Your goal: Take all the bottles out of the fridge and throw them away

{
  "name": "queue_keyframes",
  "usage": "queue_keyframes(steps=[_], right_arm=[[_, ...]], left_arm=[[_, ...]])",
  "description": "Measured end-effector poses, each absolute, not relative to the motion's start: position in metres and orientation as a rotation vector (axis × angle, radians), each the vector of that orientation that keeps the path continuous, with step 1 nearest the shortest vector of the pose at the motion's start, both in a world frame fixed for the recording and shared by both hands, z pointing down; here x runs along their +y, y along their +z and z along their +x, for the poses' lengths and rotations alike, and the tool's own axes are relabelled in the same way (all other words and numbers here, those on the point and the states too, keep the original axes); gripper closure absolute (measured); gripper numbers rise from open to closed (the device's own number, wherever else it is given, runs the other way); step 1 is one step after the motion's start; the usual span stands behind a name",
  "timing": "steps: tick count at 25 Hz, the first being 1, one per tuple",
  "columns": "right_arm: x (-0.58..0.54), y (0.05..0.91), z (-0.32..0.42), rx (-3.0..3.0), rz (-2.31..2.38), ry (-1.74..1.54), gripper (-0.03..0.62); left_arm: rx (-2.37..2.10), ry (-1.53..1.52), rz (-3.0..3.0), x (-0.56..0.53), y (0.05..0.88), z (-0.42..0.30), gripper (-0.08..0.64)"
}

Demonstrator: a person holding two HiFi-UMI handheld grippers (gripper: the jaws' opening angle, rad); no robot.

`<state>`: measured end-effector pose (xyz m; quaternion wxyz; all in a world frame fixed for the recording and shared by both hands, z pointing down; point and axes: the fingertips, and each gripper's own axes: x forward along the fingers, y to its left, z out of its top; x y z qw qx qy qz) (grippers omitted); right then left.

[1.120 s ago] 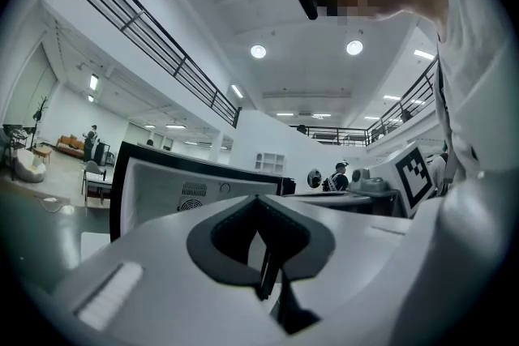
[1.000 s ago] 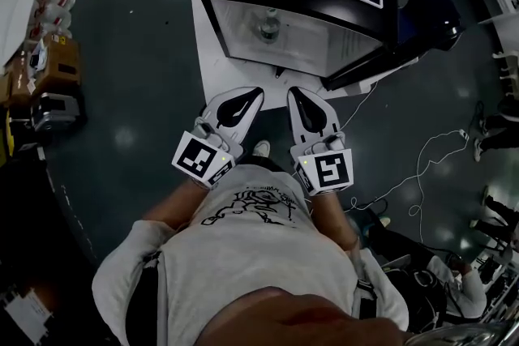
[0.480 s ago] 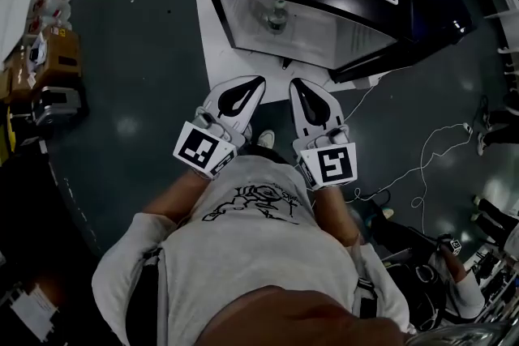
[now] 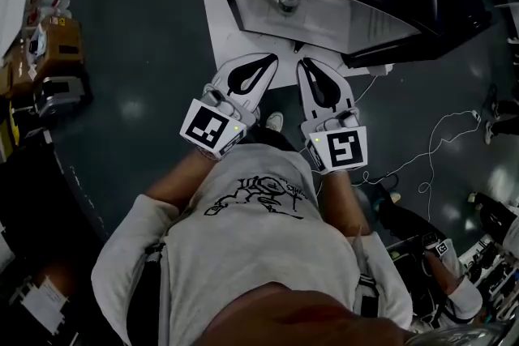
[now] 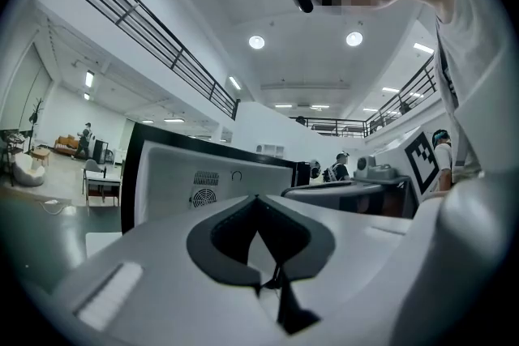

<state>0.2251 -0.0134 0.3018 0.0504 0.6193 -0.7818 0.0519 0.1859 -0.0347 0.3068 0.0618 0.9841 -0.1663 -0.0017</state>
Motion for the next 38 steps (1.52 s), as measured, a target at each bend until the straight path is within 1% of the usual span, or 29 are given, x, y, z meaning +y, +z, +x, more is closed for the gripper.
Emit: queue_keyframes(steps=[29,32,38], right_arm=[[-0.087,0.380,0.248,-2.323,1.829,0.092,0.577],[-0.095,0.388,0.251,-2.314,1.826,0.095,0.558],[-0.111,0.393,0.260,-2.305,1.831,0.065,0.551]], left_arm=[[-0.547,0.061,3.005,-0.106,0.370,0.206,0.551],[-0.555,0.066,3.005,-0.112,0.377,0.206,0.551],[-0.567,0.075,2.998,-0.122,0.391,0.210,0.551]])
